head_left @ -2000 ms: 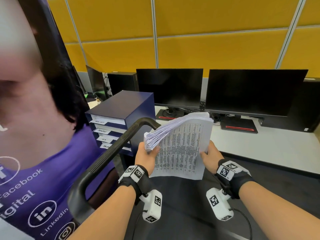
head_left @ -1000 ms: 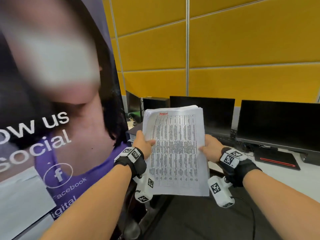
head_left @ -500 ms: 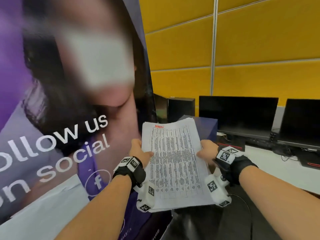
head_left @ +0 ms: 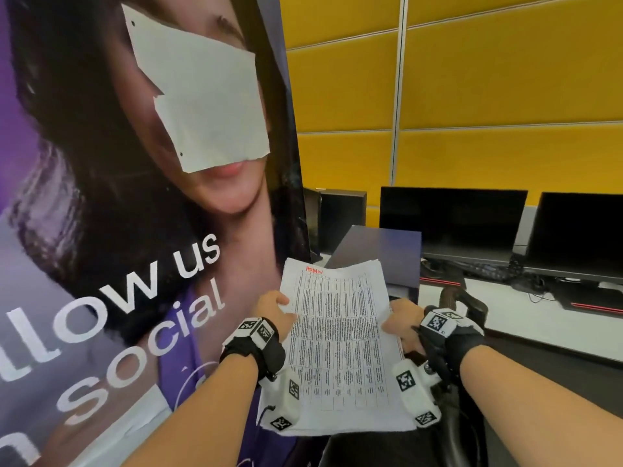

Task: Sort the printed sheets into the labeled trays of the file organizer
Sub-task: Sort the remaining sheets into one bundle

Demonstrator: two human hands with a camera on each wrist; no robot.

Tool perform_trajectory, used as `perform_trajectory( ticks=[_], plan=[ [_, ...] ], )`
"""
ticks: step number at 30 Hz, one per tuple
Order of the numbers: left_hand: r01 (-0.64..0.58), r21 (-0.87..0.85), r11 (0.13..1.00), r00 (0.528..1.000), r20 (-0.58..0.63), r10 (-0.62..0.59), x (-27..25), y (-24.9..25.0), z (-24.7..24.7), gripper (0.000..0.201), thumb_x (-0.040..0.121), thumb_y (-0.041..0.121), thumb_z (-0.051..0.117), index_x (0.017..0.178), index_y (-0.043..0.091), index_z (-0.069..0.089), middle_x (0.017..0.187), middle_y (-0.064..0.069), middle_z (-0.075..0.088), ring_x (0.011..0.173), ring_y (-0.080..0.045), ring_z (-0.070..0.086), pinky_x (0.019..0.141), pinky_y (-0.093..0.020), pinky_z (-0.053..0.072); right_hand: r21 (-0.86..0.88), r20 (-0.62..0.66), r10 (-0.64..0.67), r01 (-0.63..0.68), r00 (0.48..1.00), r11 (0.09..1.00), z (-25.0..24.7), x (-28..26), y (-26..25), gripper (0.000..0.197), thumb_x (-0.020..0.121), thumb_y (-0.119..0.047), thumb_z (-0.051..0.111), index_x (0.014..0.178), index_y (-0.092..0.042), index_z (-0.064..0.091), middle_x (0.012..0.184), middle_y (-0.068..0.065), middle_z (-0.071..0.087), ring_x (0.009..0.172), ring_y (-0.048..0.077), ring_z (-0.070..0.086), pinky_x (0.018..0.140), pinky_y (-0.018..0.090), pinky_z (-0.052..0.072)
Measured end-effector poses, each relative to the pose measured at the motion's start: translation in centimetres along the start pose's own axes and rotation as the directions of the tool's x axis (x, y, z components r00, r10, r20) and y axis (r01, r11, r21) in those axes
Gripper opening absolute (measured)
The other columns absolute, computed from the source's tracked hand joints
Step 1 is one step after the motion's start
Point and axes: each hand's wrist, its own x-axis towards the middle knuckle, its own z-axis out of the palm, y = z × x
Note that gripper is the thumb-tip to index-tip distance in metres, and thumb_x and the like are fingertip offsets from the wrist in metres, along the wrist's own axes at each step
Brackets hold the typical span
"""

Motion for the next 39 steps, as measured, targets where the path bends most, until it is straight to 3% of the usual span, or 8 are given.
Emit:
perform_trajectory(
  ticks=[5, 10, 16, 24, 28, 33, 35, 39],
  plan=[
    [-0.015, 0.050, 0.999, 0.996, 0.094, 0.010, 1.1, -1.9, 0.2, 0.031, 0.084, -0.002, 0.057, 0.109, 0.016, 0.060, 0.096, -0.004, 0.060, 0.077, -0.022, 0.061, 0.066, -0.025, 0.048, 0.006, 0.019, 0.040, -0.041, 0.999, 0.999, 2.6, 1.6, 0.7, 0.027, 0.089, -0.008, 0.052, 0.113, 0.001, 0.060, 0.115, 0.017, 0.063, 0.106, 0.032, 0.061, 0.094, 0.039, 0.050],
    [-0.087, 0.029, 0.996, 0.988, 0.131, 0.082, 2.2, -2.2, 0.3, 0.032, 0.080, -0.008, 0.057, 0.100, 0.016, 0.064, 0.100, -0.008, 0.065, 0.079, -0.022, 0.066, 0.069, -0.027, 0.055, -0.065, 0.011, 0.070, -0.069, 0.998, 0.996, 3.5, 2.1, 1.2, 0.029, 0.093, -0.011, 0.050, 0.119, 0.002, 0.055, 0.121, 0.016, 0.058, 0.112, 0.030, 0.057, 0.094, 0.032, 0.046],
    [-0.153, -0.053, 0.987, 0.987, 0.048, 0.156, 2.9, 0.3, 0.5, 0.030, 0.083, -0.006, 0.058, 0.103, 0.015, 0.066, 0.094, -0.003, 0.059, 0.066, -0.006, 0.054, 0.051, -0.012, 0.039, -0.018, -0.086, 0.012, -0.014, 0.996, 1.000, 0.1, 3.6, 0.8, 0.024, 0.086, -0.011, 0.053, 0.109, -0.009, 0.057, 0.106, 0.010, 0.062, 0.095, 0.026, 0.061, 0.088, 0.038, 0.052],
    [-0.257, -0.155, 0.954, 0.964, -0.105, 0.243, 1.7, 6.9, 1.0, 0.031, 0.084, -0.008, 0.056, 0.104, 0.014, 0.065, 0.099, -0.010, 0.065, 0.062, -0.013, 0.058, 0.055, -0.022, 0.050, 0.067, -0.214, -0.109, 0.126, 0.971, 0.990, -6.1, 2.3, 0.3, 0.038, 0.081, -0.005, 0.054, 0.119, 0.000, 0.054, 0.114, 0.021, 0.060, 0.106, 0.038, 0.058, 0.089, 0.044, 0.051],
    [-0.334, -0.154, 0.930, 0.930, -0.213, 0.299, -0.5, 11.4, 1.7, 0.029, 0.083, -0.004, 0.058, 0.098, 0.021, 0.065, 0.093, -0.002, 0.059, 0.061, -0.009, 0.054, 0.055, -0.018, 0.043, 0.072, -0.256, -0.230, 0.255, 0.939, 0.964, -11.2, 0.4, 1.3, 0.014, 0.085, -0.008, 0.050, 0.098, -0.003, 0.056, 0.104, 0.016, 0.063, 0.096, 0.032, 0.061, 0.086, 0.043, 0.052],
    [-0.378, -0.273, 0.885, 0.912, -0.274, 0.306, -5.1, 17.4, 6.6, 0.030, 0.083, -0.008, 0.054, 0.094, 0.019, 0.062, 0.090, -0.003, 0.060, 0.059, -0.008, 0.053, 0.042, -0.007, 0.039, 0.142, -0.311, -0.259, 0.314, 0.914, 0.939, -18.1, -1.5, 6.2, 0.025, 0.084, -0.007, 0.051, 0.108, -0.008, 0.057, 0.102, 0.010, 0.063, 0.095, 0.029, 0.062, 0.084, 0.043, 0.054],
    [-0.370, -0.318, 0.873, 0.916, -0.280, 0.286, -7.3, 19.1, 9.6, 0.028, 0.083, -0.009, 0.052, 0.089, 0.017, 0.056, 0.094, -0.003, 0.059, 0.064, -0.012, 0.054, 0.046, -0.014, 0.040, 0.165, -0.356, -0.231, 0.304, 0.905, 0.938, -19.9, -2.3, 9.0, 0.023, 0.086, -0.005, 0.049, 0.108, -0.008, 0.055, 0.103, 0.011, 0.062, 0.092, 0.029, 0.061, 0.081, 0.041, 0.053],
    [-0.324, -0.356, 0.876, 0.929, -0.295, 0.223, -11.7, 21.4, 16.4, 0.027, 0.080, -0.008, 0.048, 0.080, 0.015, 0.033, 0.072, 0.002, 0.037, 0.060, -0.017, 0.037, 0.047, -0.021, 0.030, 0.160, -0.421, -0.209, 0.299, 0.883, 0.941, -22.0, -4.0, 15.7, 0.016, 0.091, -0.005, 0.045, 0.105, -0.011, 0.050, 0.100, 0.006, 0.056, 0.088, 0.023, 0.056, 0.072, 0.033, 0.046]
  ],
)
